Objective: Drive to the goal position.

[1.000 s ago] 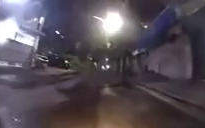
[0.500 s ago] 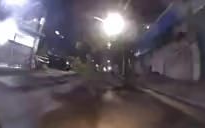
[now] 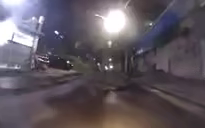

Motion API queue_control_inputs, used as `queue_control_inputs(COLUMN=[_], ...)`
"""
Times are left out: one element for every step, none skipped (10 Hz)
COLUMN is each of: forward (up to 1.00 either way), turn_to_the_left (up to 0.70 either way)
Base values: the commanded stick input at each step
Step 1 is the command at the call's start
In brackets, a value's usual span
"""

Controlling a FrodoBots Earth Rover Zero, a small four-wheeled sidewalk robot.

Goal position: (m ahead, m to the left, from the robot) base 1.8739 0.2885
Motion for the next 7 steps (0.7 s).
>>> queue_control_inputs(forward=[0.7,0.7,0.7,0.7,0.7,0.7,0.7], turn_to_the_left=[-0.23,-0.33,-0.35,-0.3,-0.08,0.0,0.0])
